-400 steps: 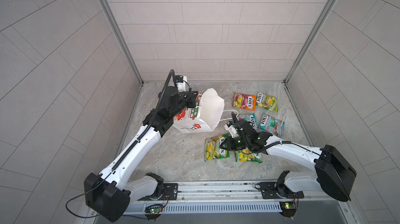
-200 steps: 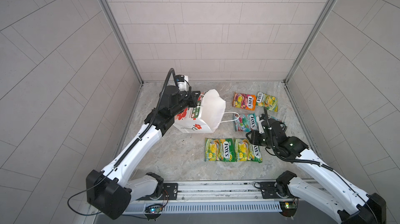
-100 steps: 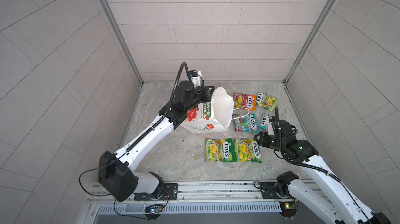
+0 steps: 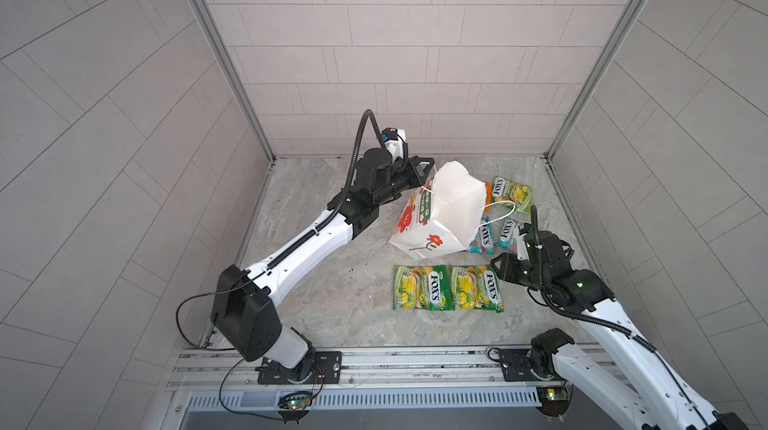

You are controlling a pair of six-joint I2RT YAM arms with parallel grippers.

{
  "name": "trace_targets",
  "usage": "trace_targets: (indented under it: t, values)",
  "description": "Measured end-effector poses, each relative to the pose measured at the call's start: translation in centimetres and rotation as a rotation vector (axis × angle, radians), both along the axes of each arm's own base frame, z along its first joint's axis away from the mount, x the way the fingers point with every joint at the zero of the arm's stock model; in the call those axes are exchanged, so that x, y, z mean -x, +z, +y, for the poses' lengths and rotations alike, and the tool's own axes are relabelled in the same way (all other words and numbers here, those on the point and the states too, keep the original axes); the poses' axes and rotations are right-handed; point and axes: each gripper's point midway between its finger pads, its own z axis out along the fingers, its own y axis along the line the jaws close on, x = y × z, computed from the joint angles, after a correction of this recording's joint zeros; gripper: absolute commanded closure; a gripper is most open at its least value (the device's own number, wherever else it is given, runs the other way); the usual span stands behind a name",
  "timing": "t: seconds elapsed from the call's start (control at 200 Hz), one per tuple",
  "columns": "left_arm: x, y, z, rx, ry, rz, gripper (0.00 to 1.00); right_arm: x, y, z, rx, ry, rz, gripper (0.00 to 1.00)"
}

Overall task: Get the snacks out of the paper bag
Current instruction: 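Lift the emptied bag upright with the left gripper and set it down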

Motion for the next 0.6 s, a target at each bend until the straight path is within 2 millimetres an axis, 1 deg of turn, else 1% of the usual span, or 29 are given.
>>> trace_targets:
  t: [0.145,0.365,0.455,0.601]
  values:
    - [0.0,0.7,-0.4,0.023,-0.017,0.001,1.00,0.0,0.0,-0.1,0.001,-0.002,0.001,0.54]
    - [-0.2,0.6,-0.2,0.027,-0.018,-0.003,1.00,0.1,-0.1,-0.1,0.000,0.002,0.005,0.54]
    - [-0.6,0.2,0.2,0.034,-0.017,0.001,1.00,0.1,-0.1,0.0,-0.001,0.003,0.006,0.54]
    - [-2.2,-1.2,1.5,0.049,0.006,0.023,1.00,0.2,-0.1,0.1,-0.007,0.007,0.007,0.54]
